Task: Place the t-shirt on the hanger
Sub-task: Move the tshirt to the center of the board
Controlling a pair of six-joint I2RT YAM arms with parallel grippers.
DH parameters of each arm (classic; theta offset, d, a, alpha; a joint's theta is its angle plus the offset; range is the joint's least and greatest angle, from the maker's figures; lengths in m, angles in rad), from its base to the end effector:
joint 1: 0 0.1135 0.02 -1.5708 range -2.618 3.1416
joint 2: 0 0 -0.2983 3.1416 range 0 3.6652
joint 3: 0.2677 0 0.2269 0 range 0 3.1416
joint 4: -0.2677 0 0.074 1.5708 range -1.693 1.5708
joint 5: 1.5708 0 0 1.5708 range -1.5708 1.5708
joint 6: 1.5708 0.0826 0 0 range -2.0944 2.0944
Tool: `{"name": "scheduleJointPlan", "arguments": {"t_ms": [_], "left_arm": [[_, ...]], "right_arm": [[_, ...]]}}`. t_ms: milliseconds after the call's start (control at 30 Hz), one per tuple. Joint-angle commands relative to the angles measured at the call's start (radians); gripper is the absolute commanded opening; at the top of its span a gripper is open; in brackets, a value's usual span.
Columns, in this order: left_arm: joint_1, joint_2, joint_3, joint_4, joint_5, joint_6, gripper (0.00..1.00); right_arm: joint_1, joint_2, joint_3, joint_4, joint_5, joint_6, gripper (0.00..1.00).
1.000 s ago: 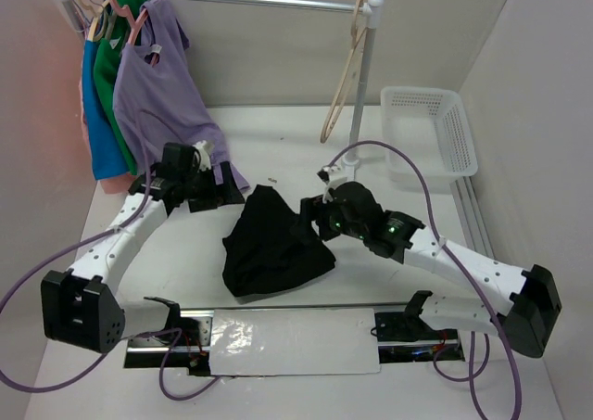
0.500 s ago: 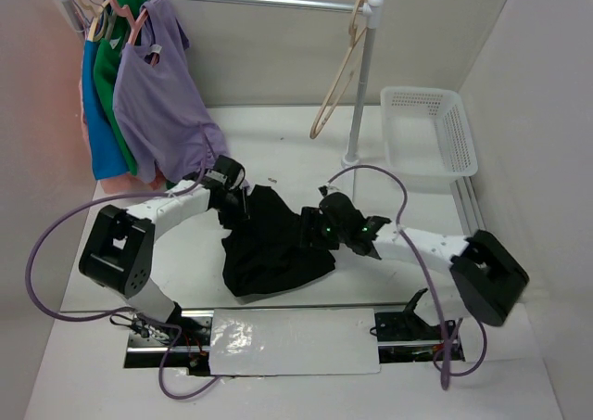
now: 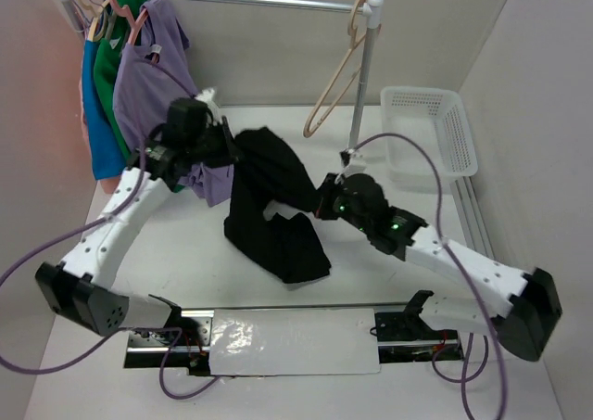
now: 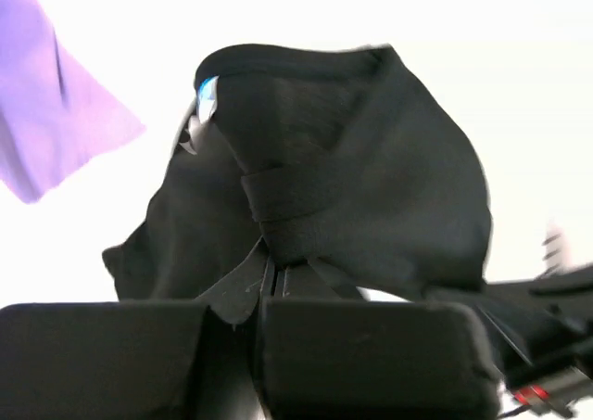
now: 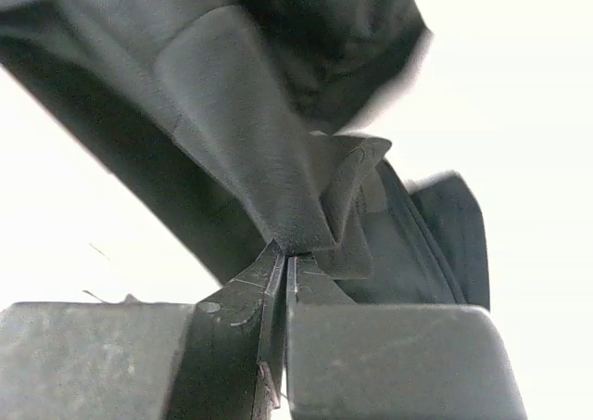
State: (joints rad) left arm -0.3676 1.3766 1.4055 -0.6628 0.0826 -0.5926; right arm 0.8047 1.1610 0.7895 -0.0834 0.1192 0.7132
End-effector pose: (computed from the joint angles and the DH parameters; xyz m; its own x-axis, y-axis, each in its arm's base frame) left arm 0.2825 -0.1161 0.3799 -0.6932 -0.3295 -0.6411 0.0399 0.8705 -0.4905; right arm 0.1922 0.1856 0.2950 -0.6500 0.2613 -0.7135 -0.2858 0.7860 0.5482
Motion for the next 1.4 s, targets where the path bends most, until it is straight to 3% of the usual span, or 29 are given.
{"name": "scheduleJointPlan", "arguments": {"t_ms": [0,67,167,233,333,367,400,467,500,533,600,667,900,967,1000,1100,1300,1367], "left_arm": [[0.025,-0.063,0.173,-0.044,-0.052,0.06,0.0],[0.035,-0.076,0.263,-0.076,-0.061,0.071,0.0],[0.035,-0.132,0.258,-0.086,-0.031,0.047,0.0],[0.035,-0.186,0.192,-0.086,-0.003,0.008,0.0],[0.035,-0.362,-0.085,-0.012,0.074,-0.053,0.01],[0.035,-0.457,-0.252,0.014,0.092,-0.064,0.13],[0.035,-0.491,-0.322,0.029,0.104,-0.064,0.57],[0.035,-0.524,-0.414,-0.004,0.054,-0.078,0.81],[0.035,-0.524,-0.448,-0.023,0.013,-0.078,0.85],[0.035,-0.502,-0.448,-0.035,-0.007,-0.078,0.88],[0.035,-0.467,-0.438,-0.046,-0.024,-0.064,0.84],[0.035,-0.404,-0.424,-0.037,-0.024,-0.052,0.76],[-0.008,-0.185,-0.352,0.051,0.008,-0.039,0.74],[-0.045,-0.098,-0.327,0.066,0.011,-0.039,0.74],[-0.059,-0.068,-0.318,0.075,0.011,-0.053,0.72],[-0.1,0.031,-0.295,0.086,-0.047,-0.062,0.71],[-0.1,0.16,-0.306,0.184,-0.017,-0.095,0.7],[-0.1,0.211,-0.271,0.158,-0.032,-0.095,0.7]], "right_arm": [[0.008,-0.153,0.127,-0.119,0.114,-0.111,0.0],[0.008,-0.164,0.172,-0.171,0.102,-0.147,0.0],[0.033,-0.185,0.229,-0.222,0.093,-0.202,0.0],[0.062,-0.207,0.229,-0.277,0.112,-0.213,0.0],[0.106,-0.253,0.154,-0.36,0.177,-0.178,0.0],[0.119,-0.297,0.13,-0.387,0.2,-0.152,0.0],[0.129,-0.323,0.105,-0.451,0.253,-0.121,0.0],[0.145,-0.397,0.03,-0.519,0.299,-0.013,0.0],[0.155,-0.418,0.015,-0.557,0.375,0.03,0.0],[0.156,-0.435,0.002,-0.64,0.414,0.117,0.1],[0.156,-0.457,-0.007,-0.696,0.503,0.181,0.5],[0.145,-0.468,-0.007,-0.673,0.523,0.172,0.58],[0.136,-0.256,0.002,-0.504,0.404,0.108,0.59],[0.136,-0.216,-0.033,-0.411,0.288,0.071,0.64],[0.136,-0.181,-0.071,-0.374,0.245,0.062,0.73],[0.122,-0.115,-0.127,-0.293,0.183,0.071,0.76],[-0.01,-0.051,-0.188,-0.065,-0.031,0.046,0.64],[-0.01,0.015,-0.174,-0.017,-0.064,0.046,0.64]]}}
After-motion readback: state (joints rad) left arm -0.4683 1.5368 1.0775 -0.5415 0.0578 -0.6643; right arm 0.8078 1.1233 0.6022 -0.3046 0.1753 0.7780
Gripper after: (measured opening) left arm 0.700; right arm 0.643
